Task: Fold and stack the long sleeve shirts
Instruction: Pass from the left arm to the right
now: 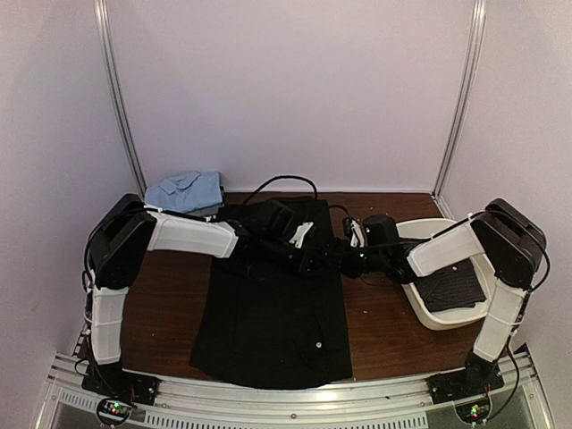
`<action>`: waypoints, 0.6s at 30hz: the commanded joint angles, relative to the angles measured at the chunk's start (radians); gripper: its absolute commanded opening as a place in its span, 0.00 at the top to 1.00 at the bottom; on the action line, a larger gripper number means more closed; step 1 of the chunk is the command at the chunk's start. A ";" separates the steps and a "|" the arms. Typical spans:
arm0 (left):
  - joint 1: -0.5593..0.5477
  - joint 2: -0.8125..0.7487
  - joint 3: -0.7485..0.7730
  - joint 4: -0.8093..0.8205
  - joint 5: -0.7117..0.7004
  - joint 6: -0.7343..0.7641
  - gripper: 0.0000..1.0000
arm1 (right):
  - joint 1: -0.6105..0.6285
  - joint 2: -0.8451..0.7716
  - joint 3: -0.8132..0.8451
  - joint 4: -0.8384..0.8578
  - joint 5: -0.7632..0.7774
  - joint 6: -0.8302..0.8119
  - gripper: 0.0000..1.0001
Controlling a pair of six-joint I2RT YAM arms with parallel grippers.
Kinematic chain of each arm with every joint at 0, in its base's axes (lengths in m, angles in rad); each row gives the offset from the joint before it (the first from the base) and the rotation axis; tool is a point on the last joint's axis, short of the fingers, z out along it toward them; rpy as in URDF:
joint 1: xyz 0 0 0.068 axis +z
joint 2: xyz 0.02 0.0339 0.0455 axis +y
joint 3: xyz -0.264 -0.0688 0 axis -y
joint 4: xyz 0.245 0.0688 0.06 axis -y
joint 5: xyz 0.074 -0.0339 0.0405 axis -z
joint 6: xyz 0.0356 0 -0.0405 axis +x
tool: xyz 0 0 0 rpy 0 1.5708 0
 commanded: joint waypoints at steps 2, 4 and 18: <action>-0.009 0.035 0.040 -0.014 0.029 0.027 1.00 | -0.005 -0.039 -0.024 0.049 -0.004 -0.009 0.19; -0.010 0.040 0.040 -0.016 0.034 0.027 1.00 | -0.006 -0.042 -0.023 0.050 -0.004 -0.010 0.19; -0.014 0.045 0.039 -0.026 0.025 0.031 1.00 | -0.006 -0.033 -0.030 0.066 -0.010 -0.016 0.20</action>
